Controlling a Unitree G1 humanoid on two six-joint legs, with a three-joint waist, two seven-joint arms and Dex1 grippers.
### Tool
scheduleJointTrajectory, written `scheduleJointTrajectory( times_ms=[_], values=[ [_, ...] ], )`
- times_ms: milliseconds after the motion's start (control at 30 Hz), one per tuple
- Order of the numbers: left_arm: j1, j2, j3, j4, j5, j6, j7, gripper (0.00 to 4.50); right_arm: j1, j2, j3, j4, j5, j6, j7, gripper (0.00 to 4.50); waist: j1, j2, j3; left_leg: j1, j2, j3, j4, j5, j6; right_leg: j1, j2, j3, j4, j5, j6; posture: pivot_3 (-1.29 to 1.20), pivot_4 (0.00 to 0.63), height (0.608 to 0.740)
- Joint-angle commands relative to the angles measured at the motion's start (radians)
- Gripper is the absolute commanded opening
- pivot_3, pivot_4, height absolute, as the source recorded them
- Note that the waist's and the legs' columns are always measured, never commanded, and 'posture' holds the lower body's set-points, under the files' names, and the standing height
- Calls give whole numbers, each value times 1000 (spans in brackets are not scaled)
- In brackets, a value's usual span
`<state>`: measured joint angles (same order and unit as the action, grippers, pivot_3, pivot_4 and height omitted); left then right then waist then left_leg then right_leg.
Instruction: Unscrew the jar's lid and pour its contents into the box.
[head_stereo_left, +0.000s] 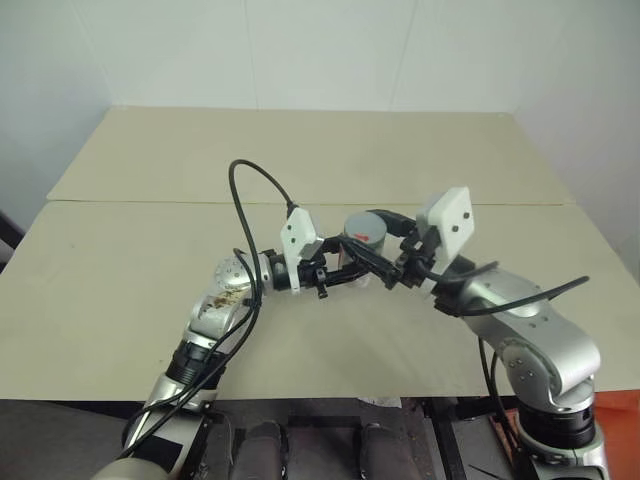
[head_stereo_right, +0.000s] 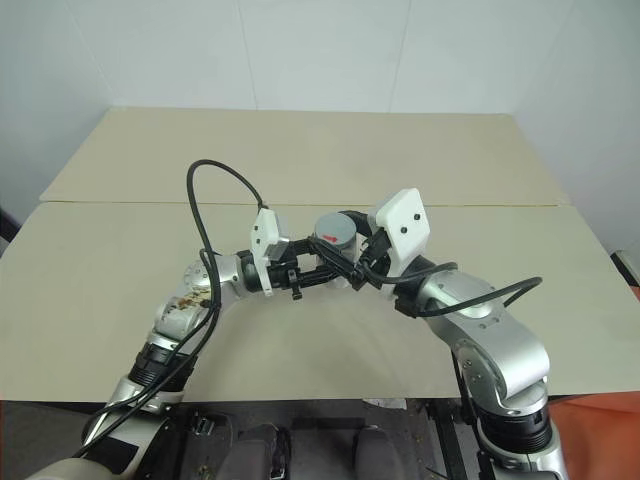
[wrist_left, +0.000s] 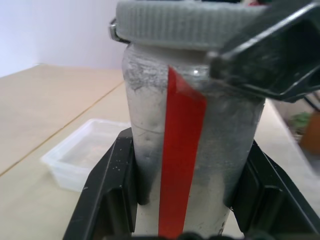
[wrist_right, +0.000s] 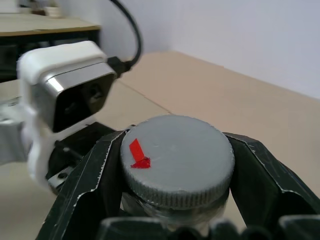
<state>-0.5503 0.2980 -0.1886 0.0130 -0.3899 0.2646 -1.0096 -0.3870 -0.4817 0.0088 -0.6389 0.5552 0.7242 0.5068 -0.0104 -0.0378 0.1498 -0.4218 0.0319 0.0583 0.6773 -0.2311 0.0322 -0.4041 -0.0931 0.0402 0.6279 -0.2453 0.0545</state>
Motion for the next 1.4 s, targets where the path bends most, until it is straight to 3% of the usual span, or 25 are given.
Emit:
scheduleJointTrajectory(
  times_ms=[33, 300, 600, 633, 800, 833, 1233, 1400],
  values=[
    [-10, 18, 6, -21, -48, -12, -93, 2061, -32, -43, -71, 39, 26, -88, 99, 2993, -1, 0, 0, 0, 0, 0, 0, 0, 0, 0, 0, 0, 0, 0, 0, 0, 150, 740],
    [-24, 52, 6, -21, -92, -3, -220, 2061, -113, -109, -76, 245, 123, -179, 389, 2993, -1, 0, 0, 0, 0, 0, 0, 0, 0, 0, 0, 0, 0, 0, 0, 0, 150, 740],
    [-13, 45, -3, -34, -90, -7, -206, 2061, -208, -145, -43, 433, 100, -269, 631, 2993, 0, 0, 0, 0, 0, 0, 0, 0, 0, 0, 0, 0, 0, 0, 0, 0, 150, 740],
    [-11, 44, -3, -35, -87, -10, -201, 2061, -214, -143, -47, 446, 104, -268, 636, 2993, 0, 0, 0, 0, 0, 0, 0, 0, 0, 0, 0, 0, 0, 0, 0, 0, 150, 740],
    [-2, 37, 0, -36, -82, -14, -180, 2061, -212, -145, -66, 455, 115, -274, 641, 4390, 0, 0, 0, 0, 0, 0, 1, 0, 0, 0, 0, 0, 0, 0, 0, 0, 150, 740],
    [-1, 36, 1, -35, -81, -15, -178, 2061, -202, -139, -75, 444, 107, -288, 617, 4454, 0, 0, 0, 0, 0, 0, 1, 0, 0, 0, 0, 0, 0, 0, 0, 0, 150, 740],
    [-15, -1, 3, 6, -44, -33, -138, 2061, 0, -139, -189, 193, 118, -292, 409, 4454, 13, 0, 0, 0, 0, 0, 1, 0, 0, 0, 0, 0, 1, 0, 0, 0, 150, 740],
    [-25, -15, -5, 39, -23, -56, -139, 2061, 30, -131, -174, 106, 118, -269, 330, 4454, 11, 0, 0, 0, 0, 0, 1, 0, 0, 0, 0, 1, 1, 0, 0, 0, 150, 740]
  ],
)
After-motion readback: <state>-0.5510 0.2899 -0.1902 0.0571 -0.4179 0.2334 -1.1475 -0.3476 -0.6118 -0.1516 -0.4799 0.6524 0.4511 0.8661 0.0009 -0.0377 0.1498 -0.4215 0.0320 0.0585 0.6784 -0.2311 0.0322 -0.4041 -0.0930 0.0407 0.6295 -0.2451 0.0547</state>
